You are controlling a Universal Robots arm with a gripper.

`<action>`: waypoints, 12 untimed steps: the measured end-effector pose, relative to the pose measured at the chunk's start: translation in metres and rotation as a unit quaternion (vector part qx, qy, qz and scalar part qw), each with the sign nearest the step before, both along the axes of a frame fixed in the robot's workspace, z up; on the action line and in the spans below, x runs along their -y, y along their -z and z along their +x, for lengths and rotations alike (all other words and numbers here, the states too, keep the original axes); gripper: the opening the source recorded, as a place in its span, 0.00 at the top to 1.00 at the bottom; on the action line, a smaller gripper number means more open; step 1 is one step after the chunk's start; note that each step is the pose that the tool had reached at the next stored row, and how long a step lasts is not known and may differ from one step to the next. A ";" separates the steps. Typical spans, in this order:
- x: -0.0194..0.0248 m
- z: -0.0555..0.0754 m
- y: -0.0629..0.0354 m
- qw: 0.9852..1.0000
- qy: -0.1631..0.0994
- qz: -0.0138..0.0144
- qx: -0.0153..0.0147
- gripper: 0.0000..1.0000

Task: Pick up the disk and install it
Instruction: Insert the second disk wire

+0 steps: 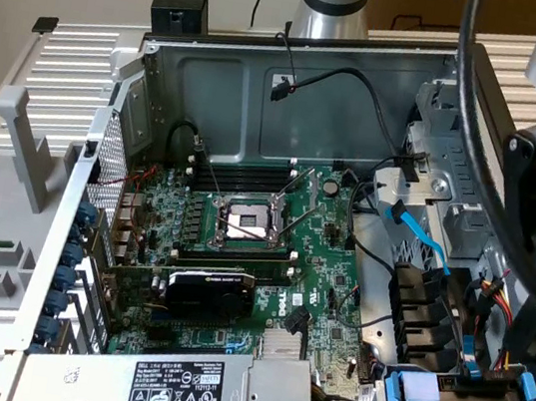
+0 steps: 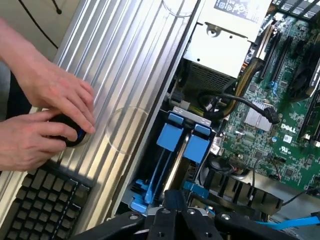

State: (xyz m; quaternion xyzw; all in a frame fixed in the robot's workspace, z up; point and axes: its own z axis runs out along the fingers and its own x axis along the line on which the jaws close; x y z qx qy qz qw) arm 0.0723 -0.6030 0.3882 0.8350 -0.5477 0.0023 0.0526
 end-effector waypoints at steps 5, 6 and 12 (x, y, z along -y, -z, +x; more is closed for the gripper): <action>0.0000 0.000 0.0000 0.999 -0.045 0.000 0.000 0.89; 0.0000 0.000 0.0000 0.999 -0.054 0.000 0.000 0.89; 0.0000 0.000 0.0000 0.994 -0.109 0.000 0.000 0.89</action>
